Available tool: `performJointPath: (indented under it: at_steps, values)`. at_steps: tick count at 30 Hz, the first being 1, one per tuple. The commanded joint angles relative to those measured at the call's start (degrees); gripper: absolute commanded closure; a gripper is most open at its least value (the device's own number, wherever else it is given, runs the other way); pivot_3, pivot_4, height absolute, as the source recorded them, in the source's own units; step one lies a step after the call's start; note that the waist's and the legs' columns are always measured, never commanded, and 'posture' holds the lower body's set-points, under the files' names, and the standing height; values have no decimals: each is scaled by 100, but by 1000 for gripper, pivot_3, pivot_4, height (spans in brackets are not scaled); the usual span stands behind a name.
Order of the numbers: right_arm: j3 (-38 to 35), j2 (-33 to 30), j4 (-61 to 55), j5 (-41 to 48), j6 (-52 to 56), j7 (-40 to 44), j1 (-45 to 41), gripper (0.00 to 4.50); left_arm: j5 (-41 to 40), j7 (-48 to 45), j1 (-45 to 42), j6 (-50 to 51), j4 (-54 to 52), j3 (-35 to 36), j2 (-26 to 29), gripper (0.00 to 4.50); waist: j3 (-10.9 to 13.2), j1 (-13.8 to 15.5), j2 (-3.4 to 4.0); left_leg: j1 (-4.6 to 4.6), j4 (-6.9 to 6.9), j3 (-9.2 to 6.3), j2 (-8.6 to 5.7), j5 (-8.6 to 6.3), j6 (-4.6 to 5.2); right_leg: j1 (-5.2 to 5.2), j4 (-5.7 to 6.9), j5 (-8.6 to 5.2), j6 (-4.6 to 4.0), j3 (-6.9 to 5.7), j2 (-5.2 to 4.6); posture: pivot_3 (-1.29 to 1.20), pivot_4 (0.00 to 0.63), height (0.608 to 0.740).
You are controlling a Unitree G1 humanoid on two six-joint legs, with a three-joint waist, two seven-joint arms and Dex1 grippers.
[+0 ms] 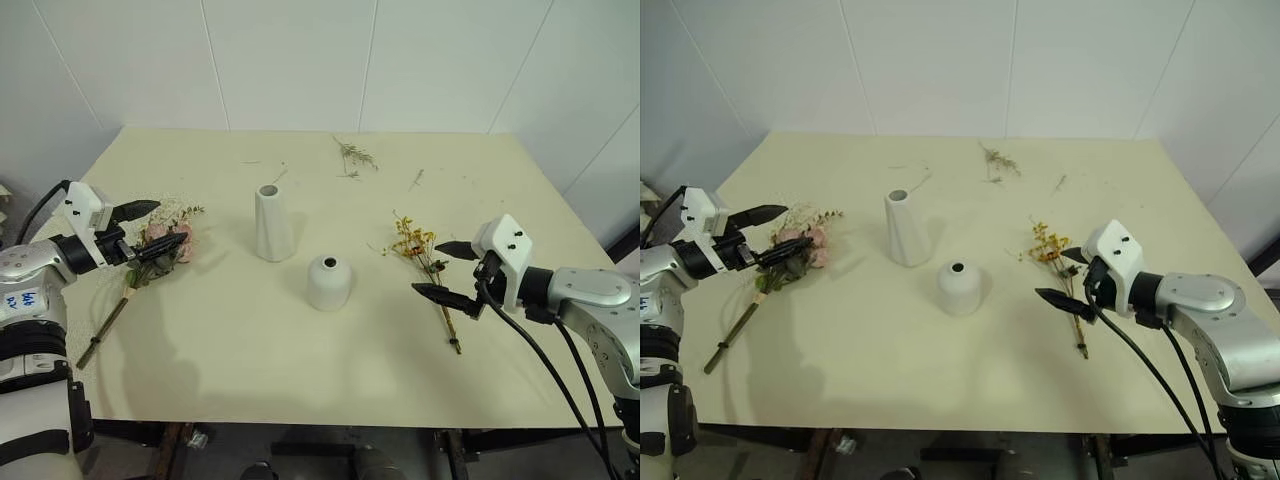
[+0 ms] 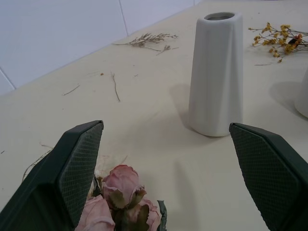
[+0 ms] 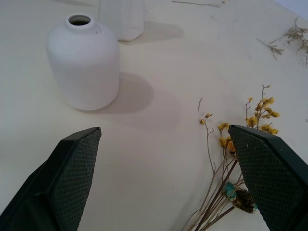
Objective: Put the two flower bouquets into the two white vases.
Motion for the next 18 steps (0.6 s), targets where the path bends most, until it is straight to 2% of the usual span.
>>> performJointPath:
  at_steps: [1, 10, 18]
  values:
    - [-127, -9, -7, 15, -133, -38, -176, 0, -116, 44, -129, -166, -132, 133, 99, 21, 0, 0, 0, 0, 0, 0, 0, 0, 0, 0, 0, 0, 0, 0, 0, 0, 150, 740]
    - [-42, -24, 53, -109, -147, -104, -306, 0, -135, -46, -149, -168, -140, 65, -17, 21, 0, 16, 0, 0, 0, 0, 0, 0, 0, 0, 0, 0, 0, 0, 0, 0, 150, 740]
    - [213, 50, 403, -448, -346, -192, -591, 0, -554, -541, 79, 186, -668, 187, -14, 21, 0, -10, 0, 0, 0, 0, 0, 0, 0, 0, 0, 0, 0, 0, 0, 0, 150, 740]
